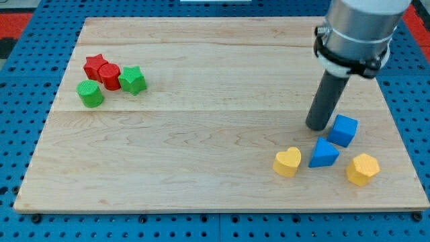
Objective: Push the yellow hexagon into the yellow heart
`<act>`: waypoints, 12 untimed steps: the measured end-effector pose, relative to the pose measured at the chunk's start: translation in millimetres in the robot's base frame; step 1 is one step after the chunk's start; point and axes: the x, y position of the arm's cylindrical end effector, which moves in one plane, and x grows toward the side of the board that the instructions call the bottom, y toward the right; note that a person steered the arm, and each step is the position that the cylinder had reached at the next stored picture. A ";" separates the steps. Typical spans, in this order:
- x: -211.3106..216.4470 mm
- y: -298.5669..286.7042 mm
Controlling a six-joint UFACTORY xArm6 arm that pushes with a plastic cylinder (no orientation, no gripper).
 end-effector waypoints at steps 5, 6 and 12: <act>94.8 126.6; 151.1 145.7; 155.6 -19.4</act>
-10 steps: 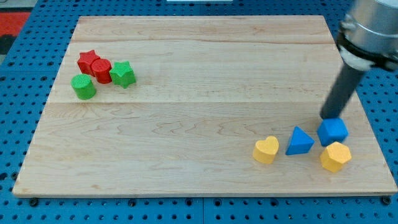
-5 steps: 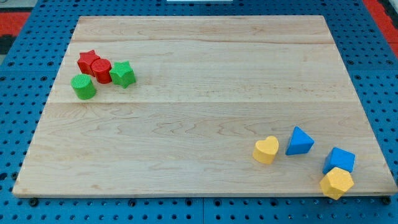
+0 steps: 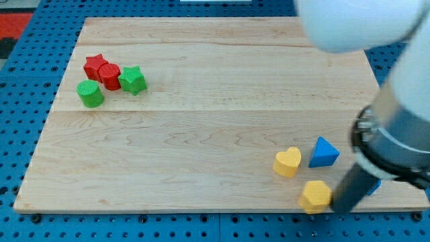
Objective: Push the yellow hexagon into the yellow heart
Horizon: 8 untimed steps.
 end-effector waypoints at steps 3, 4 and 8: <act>-3.6 -169.1; -10.3 -190.5; -2.6 -53.2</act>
